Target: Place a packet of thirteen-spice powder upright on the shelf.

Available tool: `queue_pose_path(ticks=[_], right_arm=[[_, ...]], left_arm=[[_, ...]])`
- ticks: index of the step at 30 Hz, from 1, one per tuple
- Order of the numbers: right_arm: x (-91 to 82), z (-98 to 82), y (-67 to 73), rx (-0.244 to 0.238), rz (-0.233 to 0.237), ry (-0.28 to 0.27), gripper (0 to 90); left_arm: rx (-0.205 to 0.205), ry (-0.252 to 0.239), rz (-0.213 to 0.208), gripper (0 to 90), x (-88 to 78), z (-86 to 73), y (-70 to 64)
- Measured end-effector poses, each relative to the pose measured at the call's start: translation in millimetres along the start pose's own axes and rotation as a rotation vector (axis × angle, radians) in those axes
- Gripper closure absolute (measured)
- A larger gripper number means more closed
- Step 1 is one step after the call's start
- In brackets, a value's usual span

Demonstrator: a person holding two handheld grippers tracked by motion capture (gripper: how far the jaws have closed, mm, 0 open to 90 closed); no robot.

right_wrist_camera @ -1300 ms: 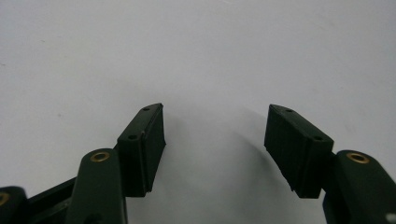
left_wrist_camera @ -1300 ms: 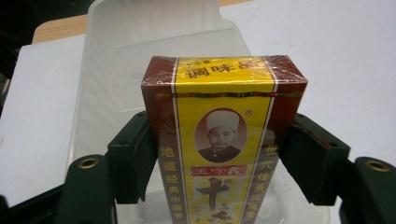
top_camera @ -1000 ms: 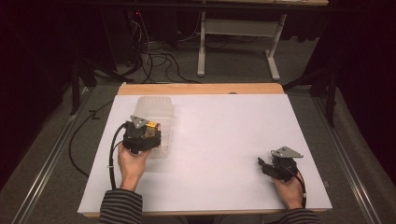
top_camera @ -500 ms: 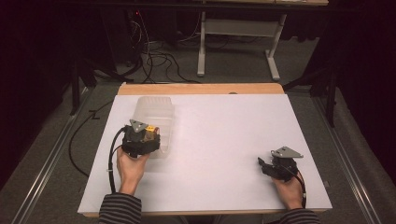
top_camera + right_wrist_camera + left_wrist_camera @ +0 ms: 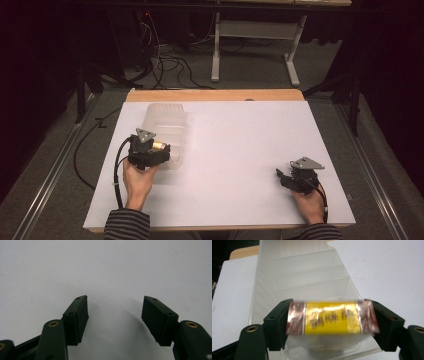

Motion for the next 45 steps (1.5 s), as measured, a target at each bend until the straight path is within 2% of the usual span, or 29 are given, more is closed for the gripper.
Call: queue_pose_path(ticks=[12, 19, 23, 29, 36, 45], right_arm=[[0.2, 0.0, -0.2, 0.002, 0.001, -0.001, 38.5], [0.1, 0.0, -0.2, 0.007, 0.001, 0.001, 38.6], [0.1, 0.0, -0.2, 0.006, 0.001, 0.001, 38.5], [0.1, -0.1, -0.2, 0.005, 0.002, 0.0, 38.6], [0.2, -0.1, -0.3, 0.005, 0.003, 0.0, 38.7], [0.2, 0.0, -0.2, 0.008, 0.002, 0.001, 38.7]], left_arm=[[0.005, -0.029, -0.019, 21.5, -5.8, 0.7, 1.3], [-0.002, -0.059, -0.028, 20.2, -15.5, 3.1, 4.9], [0.008, -0.076, -0.05, 21.0, -22.6, 4.1, 5.0], [0.016, -0.125, -0.072, 21.8, -34.8, 4.8, 2.9], [0.069, -0.147, -0.103, 22.6, -46.7, 5.9, -7.2], [0.116, -0.181, -0.174, 24.0, -55.5, 2.9, -27.0]])
Point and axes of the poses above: each handheld gripper's, and its own axes: x roughly forward along the jaws, z roughly out of its top, y roughly to its left, the point moved 1 cm from there along x, roughly forward along the jaws, and after that the axes turned 3 degrees about -z, right-handed, at the moved point
